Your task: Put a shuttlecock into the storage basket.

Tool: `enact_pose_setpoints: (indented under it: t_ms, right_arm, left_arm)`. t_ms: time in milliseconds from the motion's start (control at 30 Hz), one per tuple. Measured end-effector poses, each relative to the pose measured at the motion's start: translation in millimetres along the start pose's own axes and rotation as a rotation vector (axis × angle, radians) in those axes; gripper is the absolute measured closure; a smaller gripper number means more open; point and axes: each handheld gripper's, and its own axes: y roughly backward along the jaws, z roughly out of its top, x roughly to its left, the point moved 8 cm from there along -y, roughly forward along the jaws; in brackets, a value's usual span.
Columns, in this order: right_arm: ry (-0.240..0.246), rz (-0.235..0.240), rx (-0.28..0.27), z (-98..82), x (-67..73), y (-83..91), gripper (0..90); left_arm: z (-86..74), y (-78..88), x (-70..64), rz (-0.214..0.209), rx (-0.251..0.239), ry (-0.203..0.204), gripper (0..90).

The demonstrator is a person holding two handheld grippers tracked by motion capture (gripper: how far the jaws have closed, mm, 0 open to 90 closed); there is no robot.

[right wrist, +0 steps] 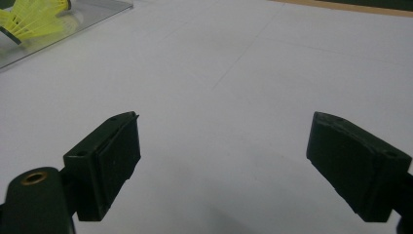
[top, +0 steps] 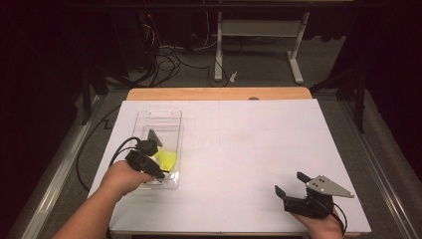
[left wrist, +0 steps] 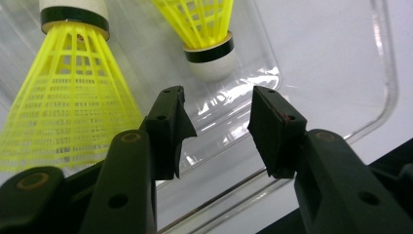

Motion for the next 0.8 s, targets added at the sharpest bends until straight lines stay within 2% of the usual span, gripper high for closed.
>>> enact_pose_setpoints:
  t_ms: [233,500,800]
  right_arm:
    - [-0.003,0.0,-0.003,0.4,-0.4,1.1,12.9]
    - [0.001,0.001,-0.005,0.8,-1.6,2.0,12.9]
    - [0.001,0.001,-0.008,1.0,-1.6,2.2,12.8]
  left_arm:
    - [5.1,9.6,-8.7,0.007,-0.01,-0.023,53.4]
    - [7.5,18.3,-11.4,0.025,-0.006,-0.035,46.7]
    - [7.2,28.9,-8.0,0.04,-0.012,-0.022,35.5]
